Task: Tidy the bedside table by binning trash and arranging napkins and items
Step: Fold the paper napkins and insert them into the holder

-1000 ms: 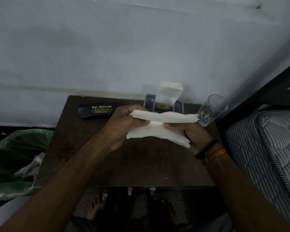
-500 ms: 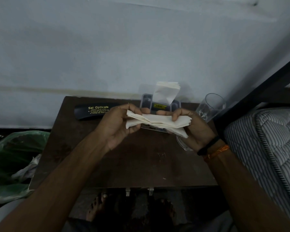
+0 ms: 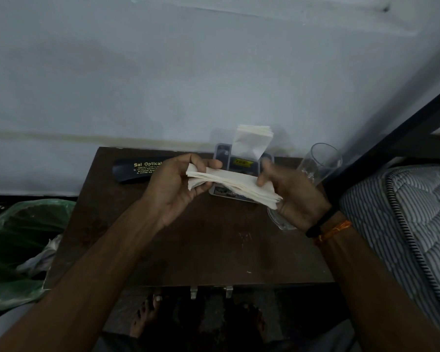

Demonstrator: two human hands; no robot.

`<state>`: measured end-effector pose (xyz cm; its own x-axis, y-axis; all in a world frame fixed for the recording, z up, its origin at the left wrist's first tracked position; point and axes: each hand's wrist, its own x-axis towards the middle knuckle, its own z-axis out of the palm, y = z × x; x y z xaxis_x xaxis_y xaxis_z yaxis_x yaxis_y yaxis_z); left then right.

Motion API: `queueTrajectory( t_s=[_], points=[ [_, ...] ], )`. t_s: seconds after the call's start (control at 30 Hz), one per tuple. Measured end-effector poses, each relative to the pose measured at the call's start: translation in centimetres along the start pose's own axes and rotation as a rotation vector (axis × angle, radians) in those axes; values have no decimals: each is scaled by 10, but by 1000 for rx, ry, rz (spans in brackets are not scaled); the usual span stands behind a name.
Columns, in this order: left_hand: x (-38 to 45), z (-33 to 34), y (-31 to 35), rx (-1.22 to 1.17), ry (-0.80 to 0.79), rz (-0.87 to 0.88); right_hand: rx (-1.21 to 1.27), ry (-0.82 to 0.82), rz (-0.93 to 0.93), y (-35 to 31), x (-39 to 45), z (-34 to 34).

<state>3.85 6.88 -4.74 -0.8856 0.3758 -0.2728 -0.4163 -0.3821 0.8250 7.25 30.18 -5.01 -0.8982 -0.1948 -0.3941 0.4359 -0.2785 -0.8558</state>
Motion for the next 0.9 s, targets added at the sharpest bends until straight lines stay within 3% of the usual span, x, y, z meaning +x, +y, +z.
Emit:
queueTrajectory(
  t_s=[0.07, 0.27, 0.43, 0.53, 0.6, 0.73, 0.9],
  points=[
    [0, 0, -1, 28, -4, 14, -94, 35, -51, 3, 3, -1],
    [1, -6, 2, 48, -72, -4, -60, 117, -119, 3, 9, -12],
    [5, -7, 2, 468, -32, 98, -295, 163, -158, 0, 6, -22],
    [6, -6, -2, 833, -135, 104, -469, 93, -182, -2, 3, -17],
    [5, -3, -6, 937, -203, 48, -523, -1, -171, -2, 0, -9],
    [4, -1, -9, 988, -334, 32, -508, -100, -176, 0, -1, 2],
    [1, -2, -13, 975, -423, -75, -474, -86, -236, 0, -1, 2]
  ],
)
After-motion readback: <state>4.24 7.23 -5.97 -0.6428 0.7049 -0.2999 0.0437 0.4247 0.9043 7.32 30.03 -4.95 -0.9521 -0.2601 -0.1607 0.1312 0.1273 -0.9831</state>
